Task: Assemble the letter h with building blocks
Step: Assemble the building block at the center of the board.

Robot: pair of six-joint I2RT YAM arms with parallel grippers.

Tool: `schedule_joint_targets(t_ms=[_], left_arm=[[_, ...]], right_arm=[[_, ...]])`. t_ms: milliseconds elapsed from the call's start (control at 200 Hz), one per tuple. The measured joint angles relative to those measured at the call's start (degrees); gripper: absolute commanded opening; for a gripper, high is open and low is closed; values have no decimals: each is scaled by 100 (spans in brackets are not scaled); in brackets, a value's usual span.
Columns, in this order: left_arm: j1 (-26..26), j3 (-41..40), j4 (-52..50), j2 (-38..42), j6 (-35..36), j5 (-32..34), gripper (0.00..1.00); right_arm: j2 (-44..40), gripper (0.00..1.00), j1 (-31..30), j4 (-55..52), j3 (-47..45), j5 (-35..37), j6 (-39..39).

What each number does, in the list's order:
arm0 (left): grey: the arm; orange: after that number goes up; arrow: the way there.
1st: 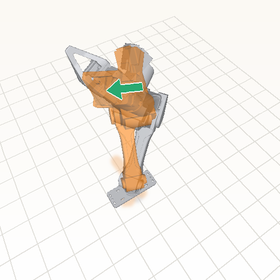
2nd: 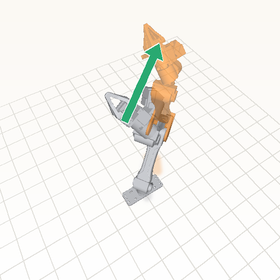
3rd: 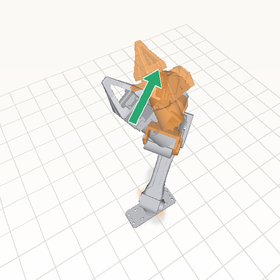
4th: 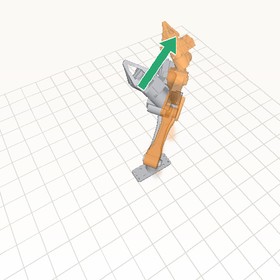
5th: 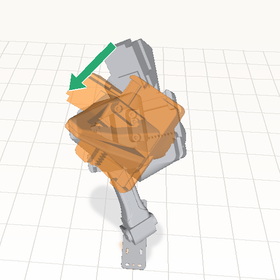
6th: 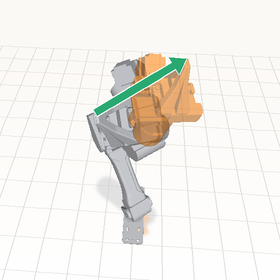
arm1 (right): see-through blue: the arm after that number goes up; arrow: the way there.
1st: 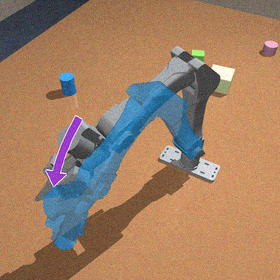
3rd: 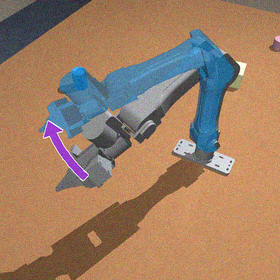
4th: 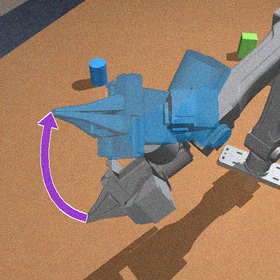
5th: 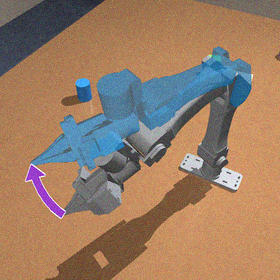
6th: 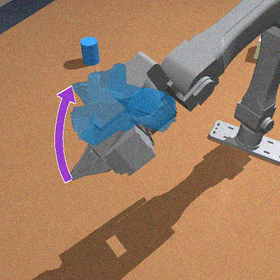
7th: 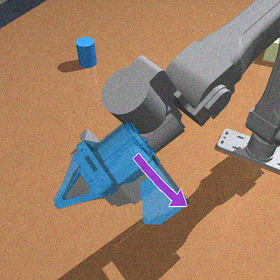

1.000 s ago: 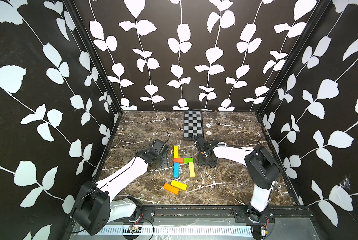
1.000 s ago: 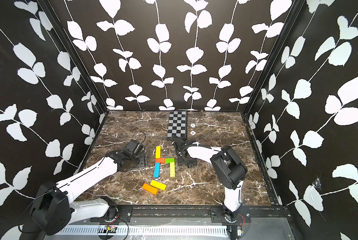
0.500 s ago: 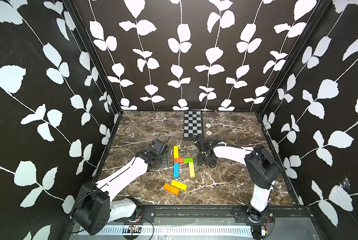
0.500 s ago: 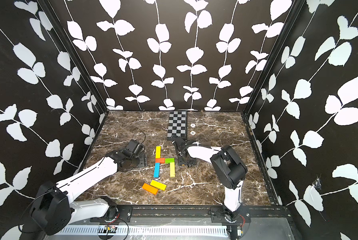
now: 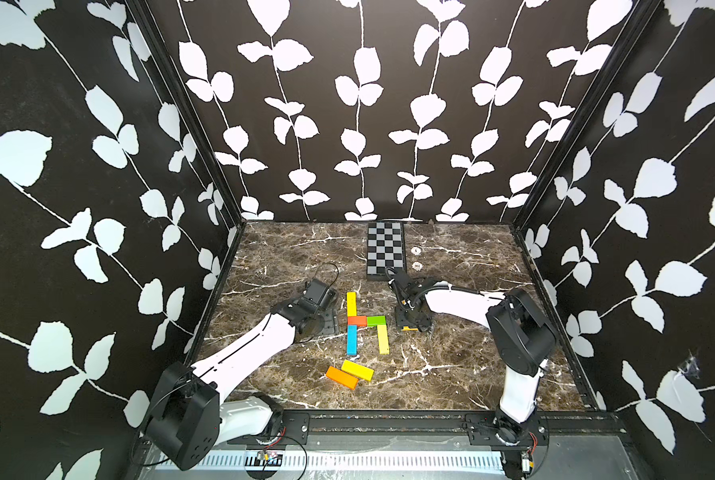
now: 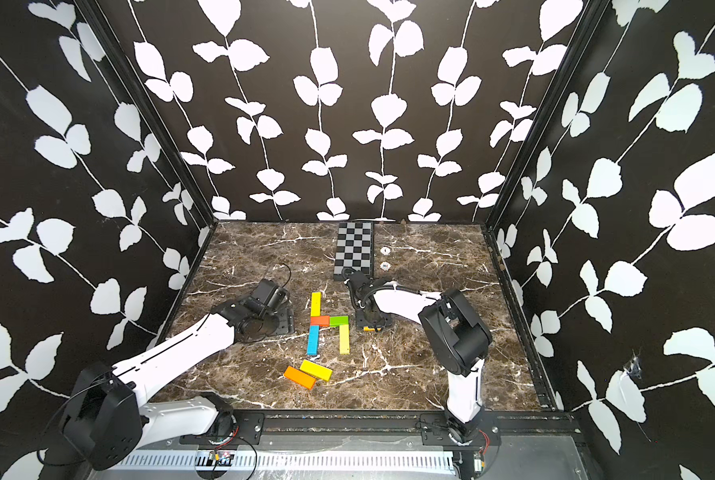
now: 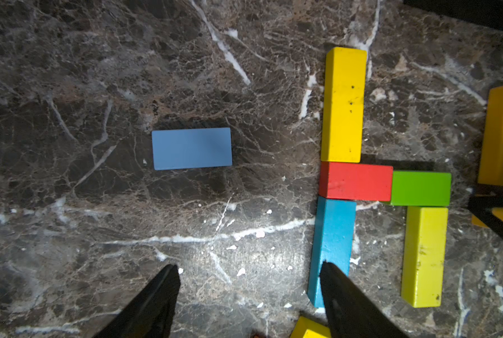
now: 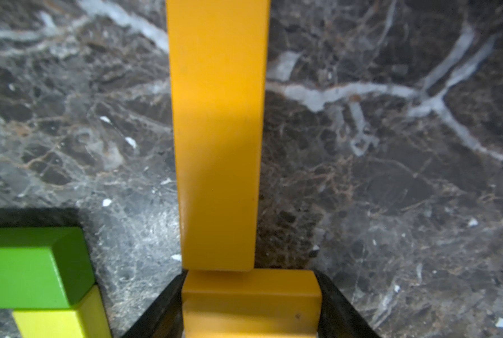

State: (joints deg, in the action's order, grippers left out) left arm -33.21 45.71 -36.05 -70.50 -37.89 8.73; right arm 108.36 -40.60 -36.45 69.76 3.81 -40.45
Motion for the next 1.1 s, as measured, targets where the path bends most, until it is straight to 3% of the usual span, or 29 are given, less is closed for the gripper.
schedule_joint_targets(t_ms=[270, 965, 1101], left_arm=[[0, 0, 0, 0, 0, -20, 78], [0, -2, 2, 0, -2, -39, 78], [0, -2, 2, 0, 0, -44, 78]], right_arm=[[61, 55, 22, -2, 83, 4, 0], [149, 55, 63, -55, 205, -2, -136], [192, 62, 87, -66, 264, 0, -125]])
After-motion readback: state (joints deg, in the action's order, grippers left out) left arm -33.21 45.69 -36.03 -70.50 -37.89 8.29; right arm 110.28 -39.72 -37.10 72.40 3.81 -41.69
